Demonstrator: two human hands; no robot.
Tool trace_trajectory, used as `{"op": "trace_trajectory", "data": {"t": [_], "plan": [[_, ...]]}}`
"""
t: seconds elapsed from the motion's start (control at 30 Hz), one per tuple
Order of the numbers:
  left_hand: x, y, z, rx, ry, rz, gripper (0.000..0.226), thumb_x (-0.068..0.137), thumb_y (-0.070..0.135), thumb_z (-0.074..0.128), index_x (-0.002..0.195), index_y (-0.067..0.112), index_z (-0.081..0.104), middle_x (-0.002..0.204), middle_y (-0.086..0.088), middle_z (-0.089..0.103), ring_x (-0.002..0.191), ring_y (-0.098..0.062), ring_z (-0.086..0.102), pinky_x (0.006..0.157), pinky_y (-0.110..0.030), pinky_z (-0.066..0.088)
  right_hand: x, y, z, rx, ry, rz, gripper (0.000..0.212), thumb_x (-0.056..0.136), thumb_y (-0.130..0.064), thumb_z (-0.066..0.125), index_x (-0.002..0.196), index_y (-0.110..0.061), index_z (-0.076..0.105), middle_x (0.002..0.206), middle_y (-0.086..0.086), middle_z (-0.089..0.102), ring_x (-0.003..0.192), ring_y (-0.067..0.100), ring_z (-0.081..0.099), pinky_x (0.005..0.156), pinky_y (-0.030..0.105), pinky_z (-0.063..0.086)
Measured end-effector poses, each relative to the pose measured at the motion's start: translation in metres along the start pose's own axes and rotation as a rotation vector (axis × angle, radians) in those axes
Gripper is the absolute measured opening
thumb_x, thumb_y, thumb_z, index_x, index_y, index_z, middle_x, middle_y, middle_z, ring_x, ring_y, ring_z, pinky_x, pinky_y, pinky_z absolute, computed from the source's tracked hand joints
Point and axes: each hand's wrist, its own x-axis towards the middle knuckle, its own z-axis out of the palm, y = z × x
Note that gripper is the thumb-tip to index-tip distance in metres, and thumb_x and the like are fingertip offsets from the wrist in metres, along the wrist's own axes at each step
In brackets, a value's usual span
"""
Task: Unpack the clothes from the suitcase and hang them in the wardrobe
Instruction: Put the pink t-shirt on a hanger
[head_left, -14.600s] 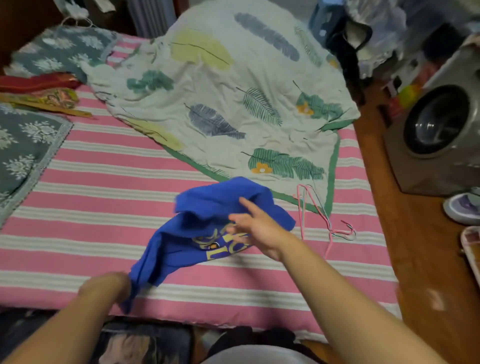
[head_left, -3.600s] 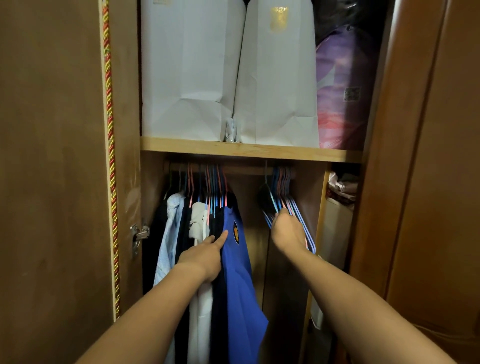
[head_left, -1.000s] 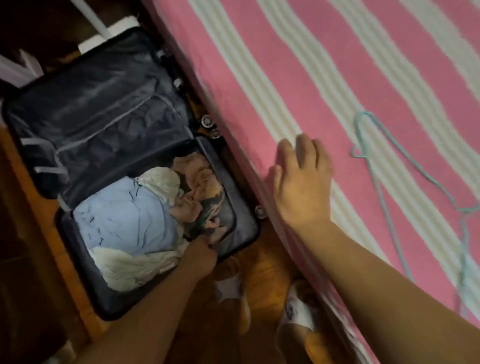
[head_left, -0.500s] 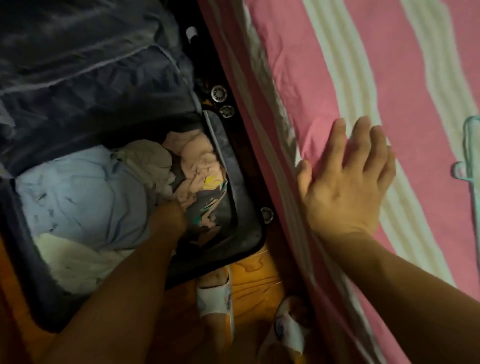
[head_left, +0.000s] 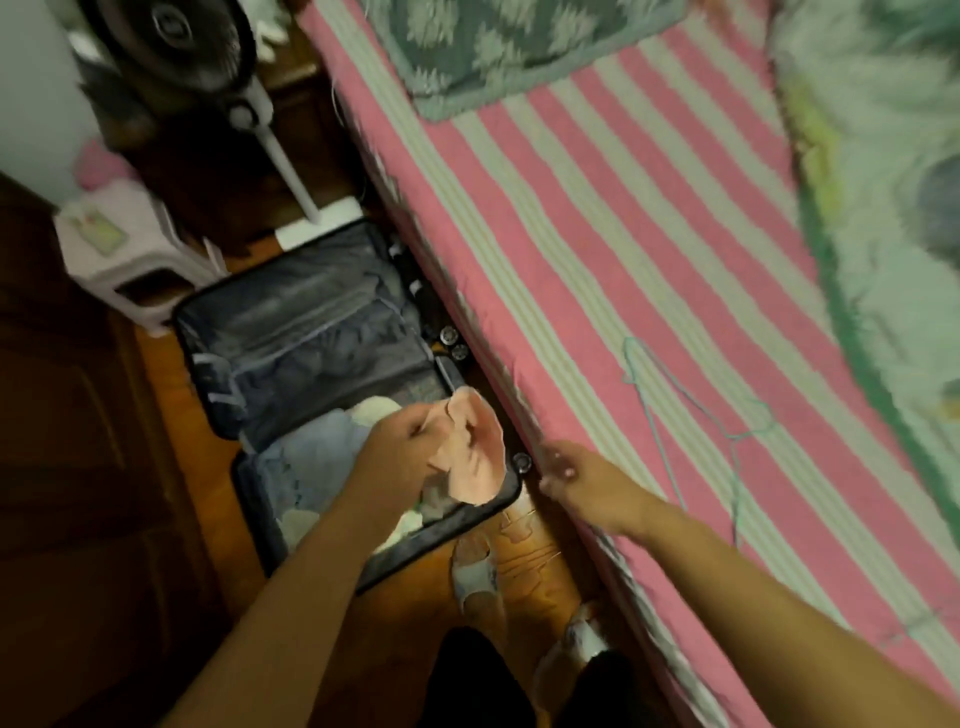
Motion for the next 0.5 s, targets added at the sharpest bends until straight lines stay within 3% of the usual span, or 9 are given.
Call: {"op": "trace_trajectory", "data": {"t": [0.07, 0.13, 0.2, 0.27, 0.37, 0.43, 0.5], "plan": [[-0.041, 0.073, 0.007, -0.069, -0.116, 0.118, 0.027, 0.104, 0.025, 0.055, 0.085, 0.008, 0.065, 0.075, -0.015, 0.059, 0.074, -0.026, 0.059, 0.070, -0.044, 0.050, -0.059, -0.003, -0.005, 0.187, 0.004, -0.060, 0.065, 0.091, -0.018, 0.072, 0.147, -0.022, 0.038, 0.139, -0.005, 0.052, 0.117, 0.009, 0.052, 0.080, 0.003, 0.040], [-0.075, 0.141, 0.025, -0.127, -0.204, 0.200, 0.025, 0.104, 0.021, 0.052, 0.100, 0.003, 0.069, 0.094, -0.020, 0.069, 0.087, -0.034, 0.067, 0.079, -0.047, 0.055, -0.104, -0.015, -0.012, 0.343, 0.034, -0.158, 0.071, 0.086, -0.022, 0.078, 0.143, -0.025, 0.035, 0.135, -0.012, 0.050, 0.123, 0.006, 0.050, 0.085, 0.002, 0.042], [-0.106, 0.203, 0.053, -0.188, -0.271, 0.282, 0.027, 0.103, 0.016, 0.049, 0.112, -0.005, 0.065, 0.105, -0.027, 0.067, 0.094, -0.038, 0.064, 0.080, -0.046, 0.055, -0.135, -0.028, -0.030, 0.463, 0.190, -0.292, 0.084, 0.077, -0.035, 0.085, 0.143, -0.029, 0.033, 0.141, -0.013, 0.047, 0.130, 0.006, 0.048, 0.103, 0.018, 0.045], [-0.133, 0.262, 0.080, -0.307, -0.330, 0.368, 0.028, 0.103, 0.013, 0.047, 0.118, -0.006, 0.061, 0.105, -0.025, 0.061, 0.093, -0.034, 0.059, 0.075, -0.038, 0.053, -0.160, -0.034, -0.059, 0.561, 0.370, -0.376, 0.077, 0.074, -0.037, 0.086, 0.137, -0.033, 0.042, 0.135, -0.014, 0.055, 0.123, 0.005, 0.055, 0.103, 0.030, 0.048], [-0.169, 0.342, 0.109, -0.608, -0.412, 0.502, 0.024, 0.104, 0.009, 0.040, 0.113, 0.006, 0.062, 0.094, -0.012, 0.064, 0.082, -0.015, 0.063, 0.071, -0.027, 0.056, -0.190, -0.019, -0.094, 0.610, 0.522, -0.467, 0.057, 0.077, -0.022, 0.083, 0.120, -0.040, 0.051, 0.115, -0.019, 0.064, 0.105, -0.002, 0.063, 0.087, 0.027, 0.054], [-0.186, 0.391, 0.123, -0.775, -0.423, 0.572, 0.026, 0.106, 0.008, 0.037, 0.102, 0.008, 0.063, 0.085, -0.006, 0.071, 0.076, -0.013, 0.070, 0.071, -0.030, 0.059, -0.197, 0.006, -0.106, 0.549, 0.605, -0.447, 0.064, 0.074, -0.032, 0.083, 0.128, -0.041, 0.050, 0.121, -0.016, 0.063, 0.110, 0.005, 0.063, 0.088, 0.031, 0.053], [-0.191, 0.424, 0.134, -0.867, -0.357, 0.610, 0.026, 0.107, 0.005, 0.036, 0.098, 0.007, 0.061, 0.081, -0.010, 0.072, 0.072, -0.020, 0.072, 0.070, -0.036, 0.060, -0.195, 0.037, -0.117, 0.543, 0.649, -0.321, 0.064, 0.081, -0.029, 0.078, 0.137, -0.036, 0.047, 0.124, -0.013, 0.061, 0.112, 0.013, 0.062, 0.085, 0.029, 0.049]]}}
